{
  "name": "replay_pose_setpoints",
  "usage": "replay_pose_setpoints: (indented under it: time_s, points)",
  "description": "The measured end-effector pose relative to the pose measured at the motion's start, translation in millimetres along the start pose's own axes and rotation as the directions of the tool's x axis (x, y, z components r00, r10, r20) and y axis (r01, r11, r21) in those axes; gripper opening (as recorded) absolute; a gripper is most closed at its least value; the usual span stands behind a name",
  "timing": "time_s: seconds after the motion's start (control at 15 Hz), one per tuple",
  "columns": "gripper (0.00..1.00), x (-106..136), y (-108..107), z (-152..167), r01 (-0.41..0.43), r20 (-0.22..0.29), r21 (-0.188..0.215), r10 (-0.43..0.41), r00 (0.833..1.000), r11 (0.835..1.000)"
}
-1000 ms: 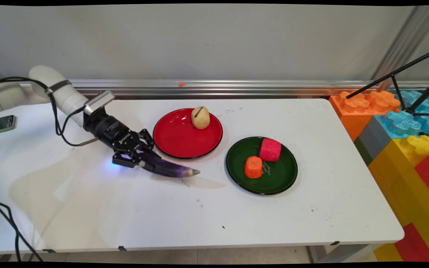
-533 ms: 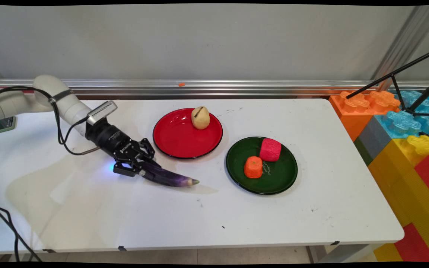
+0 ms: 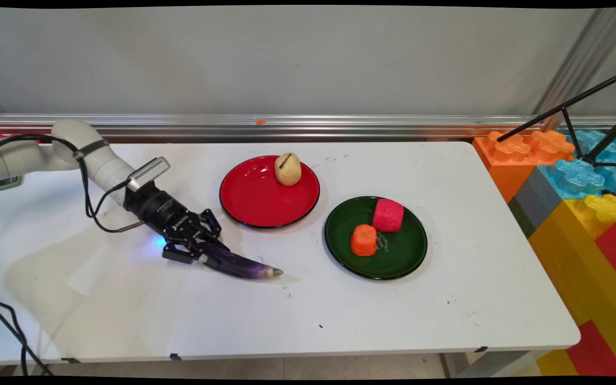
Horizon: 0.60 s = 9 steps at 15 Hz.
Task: Place the picked object on the table
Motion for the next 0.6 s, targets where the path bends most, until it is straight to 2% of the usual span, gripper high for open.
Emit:
replay_pose_setpoints:
  time_s: [0.13,0.2,0.6]
  points:
    - [0.00,-2.3,-0.1,0.7,0.001,0.000,0.002,-0.001,1.000,1.000]
    - [1.00,-3.8,-0.6,0.9,0.000,-0.001,0.005,0.000,1.000,1.000]
    - [1.00,-6.9,-4.0,-1.3,-0.002,-0.004,0.015,0.002,1.000,1.000]
